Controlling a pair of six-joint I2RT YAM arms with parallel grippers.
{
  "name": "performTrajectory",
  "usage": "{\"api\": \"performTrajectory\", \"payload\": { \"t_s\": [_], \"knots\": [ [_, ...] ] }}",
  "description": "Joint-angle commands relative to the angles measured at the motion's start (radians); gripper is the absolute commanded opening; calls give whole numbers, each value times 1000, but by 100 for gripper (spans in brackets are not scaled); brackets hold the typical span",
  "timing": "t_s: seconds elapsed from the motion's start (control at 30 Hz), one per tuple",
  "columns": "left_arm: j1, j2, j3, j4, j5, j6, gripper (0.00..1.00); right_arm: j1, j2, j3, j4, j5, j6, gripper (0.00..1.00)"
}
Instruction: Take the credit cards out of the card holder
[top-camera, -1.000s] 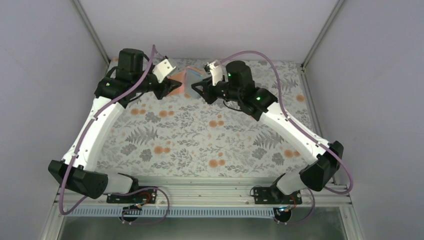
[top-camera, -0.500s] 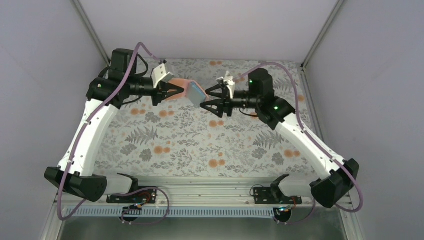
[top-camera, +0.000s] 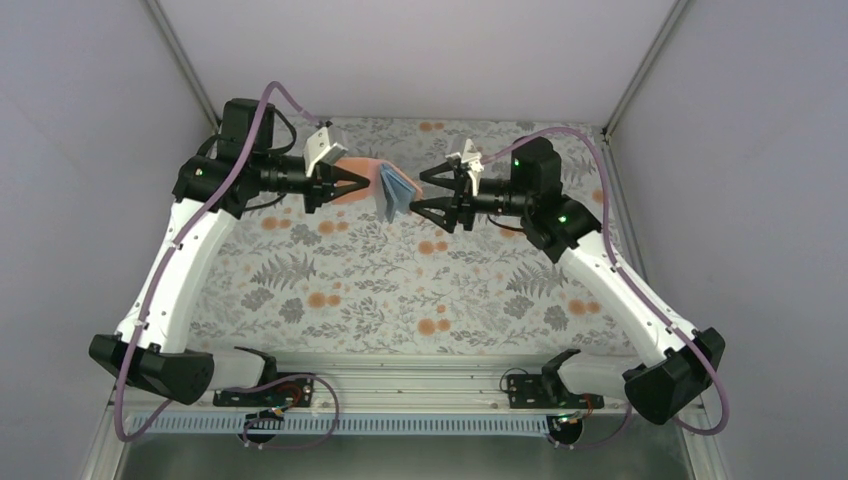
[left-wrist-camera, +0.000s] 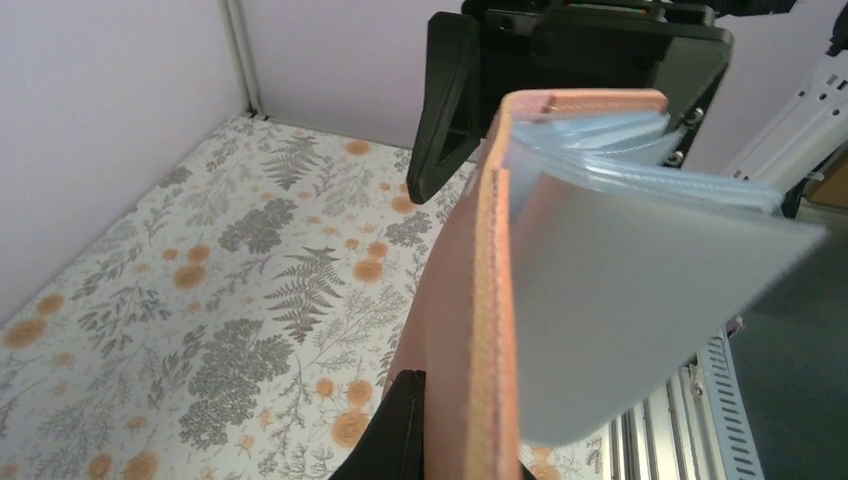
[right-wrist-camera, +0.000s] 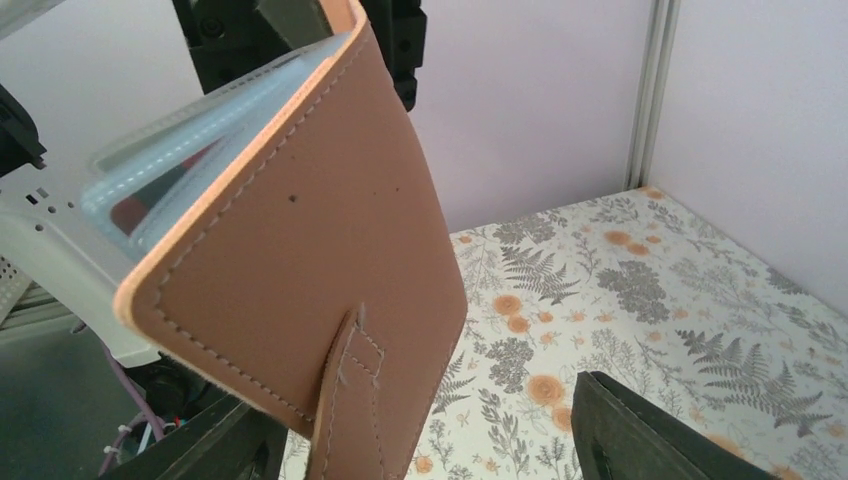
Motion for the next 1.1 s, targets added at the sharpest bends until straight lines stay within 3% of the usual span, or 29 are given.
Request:
{"api": "performTrajectory", "payload": {
  "t_s": [0.0, 0.23, 0.53, 0.6, 0.67, 0.87, 1.07],
  "knots": [
    [3, 9, -2, 75, -41, -108, 2, 15, 2, -1, 12, -5, -47, 73],
    [2, 33, 39, 79, -104, -159, 2, 58, -12, -51, 85, 62, 3, 78],
    [2, 31, 26, 84, -119, -166, 2, 172, -45, -102, 263, 289, 115, 85],
    [2, 32, 27, 81, -115, -164, 2, 184, -45, -101, 267, 334, 121, 76],
    [3, 32, 26, 81, -109, -162, 2, 186, -41, -94, 260, 368, 123, 60],
    [3, 36, 23, 80, -96, -159, 2, 188, 10, -69, 247, 396, 161, 51],
    [2, 31, 17, 77, -90, -149, 2, 188, 44, -48, 232, 454, 198, 11]
  ]
}}
